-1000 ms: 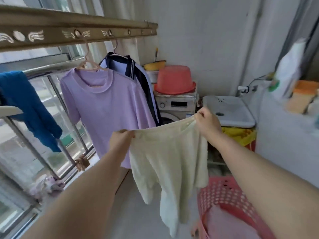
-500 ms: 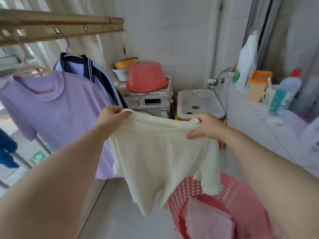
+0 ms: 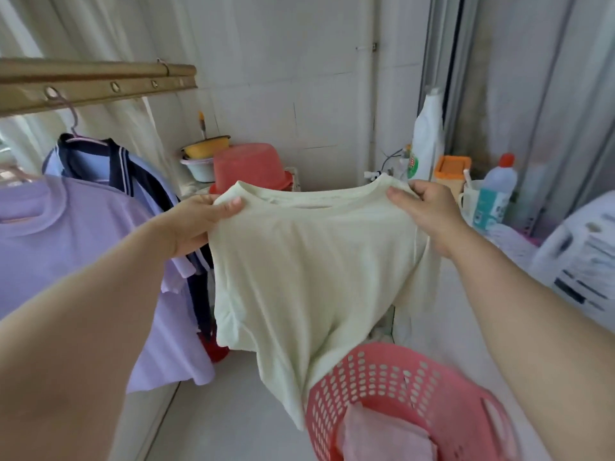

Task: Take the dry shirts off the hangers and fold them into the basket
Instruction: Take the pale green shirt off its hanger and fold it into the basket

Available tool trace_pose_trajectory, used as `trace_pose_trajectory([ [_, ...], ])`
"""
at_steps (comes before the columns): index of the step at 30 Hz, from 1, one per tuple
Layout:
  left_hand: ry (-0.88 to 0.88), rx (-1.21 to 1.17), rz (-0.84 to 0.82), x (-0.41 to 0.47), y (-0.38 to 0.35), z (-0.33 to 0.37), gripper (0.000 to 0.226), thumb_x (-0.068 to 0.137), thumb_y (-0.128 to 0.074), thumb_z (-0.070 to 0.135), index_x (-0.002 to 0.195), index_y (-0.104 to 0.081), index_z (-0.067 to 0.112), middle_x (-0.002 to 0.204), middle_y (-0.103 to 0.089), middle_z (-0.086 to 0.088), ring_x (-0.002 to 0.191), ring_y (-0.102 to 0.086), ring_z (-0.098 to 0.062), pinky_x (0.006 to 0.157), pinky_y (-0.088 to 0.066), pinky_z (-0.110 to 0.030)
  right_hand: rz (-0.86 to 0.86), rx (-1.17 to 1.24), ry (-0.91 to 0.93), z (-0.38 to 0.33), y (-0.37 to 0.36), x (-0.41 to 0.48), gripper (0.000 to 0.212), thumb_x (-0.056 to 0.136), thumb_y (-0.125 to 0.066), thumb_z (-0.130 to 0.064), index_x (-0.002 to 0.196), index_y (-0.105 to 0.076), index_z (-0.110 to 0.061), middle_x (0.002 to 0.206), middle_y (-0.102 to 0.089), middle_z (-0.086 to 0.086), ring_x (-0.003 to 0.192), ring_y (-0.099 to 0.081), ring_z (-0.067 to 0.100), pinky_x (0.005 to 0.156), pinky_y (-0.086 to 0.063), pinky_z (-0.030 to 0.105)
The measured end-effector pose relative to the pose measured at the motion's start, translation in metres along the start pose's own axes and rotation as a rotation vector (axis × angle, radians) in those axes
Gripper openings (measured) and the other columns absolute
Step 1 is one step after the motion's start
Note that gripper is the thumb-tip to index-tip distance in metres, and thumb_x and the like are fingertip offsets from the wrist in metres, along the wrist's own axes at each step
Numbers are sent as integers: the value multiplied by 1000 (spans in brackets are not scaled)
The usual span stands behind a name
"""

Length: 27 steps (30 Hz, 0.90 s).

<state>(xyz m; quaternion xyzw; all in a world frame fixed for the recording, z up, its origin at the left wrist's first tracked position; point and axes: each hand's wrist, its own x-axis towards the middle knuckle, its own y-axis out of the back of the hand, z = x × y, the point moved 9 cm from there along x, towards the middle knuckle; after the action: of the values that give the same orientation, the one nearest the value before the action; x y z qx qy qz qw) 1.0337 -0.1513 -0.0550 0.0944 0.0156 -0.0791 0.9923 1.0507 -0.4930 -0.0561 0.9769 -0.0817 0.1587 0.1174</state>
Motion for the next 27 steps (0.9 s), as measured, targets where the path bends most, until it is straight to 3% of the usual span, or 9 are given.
trace_pose_trajectory([
  [2,-17,-55,-21,1,-4,4,67,28,-90,58,83,-79,20,96,-75,-4,85,-73,-16,63,-58,-25,-123,86,-29,-5,2,0,6,82,-73,-20,82,-67,-20,81,-69,-6,69,-64,6,66,-52,17],
  [4,20,7,-19,3,-6,1,65,32,-87,62,83,-79,22,99,-75,-6,85,-73,-17,63,-58,-26,-190,22,-57,-3,6,0,14,81,-74,-18,92,-67,-22,86,-70,-11,76,-66,2,68,-53,11],
  [6,53,18,-39,5,-15,-5,64,43,-85,61,91,-77,19,108,-72,-11,87,-72,-21,66,-59,-30,-162,34,-83,-1,15,0,23,80,-74,-18,102,-67,-18,90,-71,-8,83,-67,7,76,-53,17],
  [8,8,-99,-85,5,-26,2,69,38,-88,60,93,-77,19,108,-71,-13,86,-73,-22,65,-59,-32,-172,268,-102,-4,22,-3,35,71,-77,-22,104,-68,-14,89,-74,-2,85,-70,15,79,-54,28],
  [11,-79,-270,-149,7,-42,32,80,40,-90,54,106,-72,12,104,-72,-11,87,-72,-22,68,-59,-34,-213,531,-84,-18,37,-6,44,58,-76,-29,99,-68,-15,87,-75,-1,80,-72,14,71,-58,26],
  [15,-27,-198,-57,19,-61,39,42,87,-60,42,114,-64,9,100,-73,-7,87,-71,-20,67,-59,-32,-143,42,-204,8,49,-8,27,84,-70,-21,108,-67,-10,98,-73,6,88,-70,20,85,-56,34],
  [19,197,292,0,17,-79,-15,26,94,-57,33,106,-65,12,84,-75,-4,68,-72,-13,52,-56,-24,-222,-504,-428,63,55,-35,40,79,-74,-40,100,-67,-7,101,-69,11,94,-64,27,92,-49,37],
  [23,386,190,-156,-1,-99,-56,33,85,-64,36,106,-65,11,96,-75,-10,81,-73,-22,61,-58,-30,-230,-312,-479,79,64,-64,33,85,-67,-39,99,-66,-10,102,-68,6,98,-62,22,97,-46,34],
  [27,233,282,230,21,-88,-48,21,87,-67,34,81,-67,14,81,-71,-6,67,-68,-22,60,-57,-31,-23,-213,-433,72,73,-62,35,87,-65,-36,104,-69,-6,103,-70,8,95,-64,24,96,-47,39],
])
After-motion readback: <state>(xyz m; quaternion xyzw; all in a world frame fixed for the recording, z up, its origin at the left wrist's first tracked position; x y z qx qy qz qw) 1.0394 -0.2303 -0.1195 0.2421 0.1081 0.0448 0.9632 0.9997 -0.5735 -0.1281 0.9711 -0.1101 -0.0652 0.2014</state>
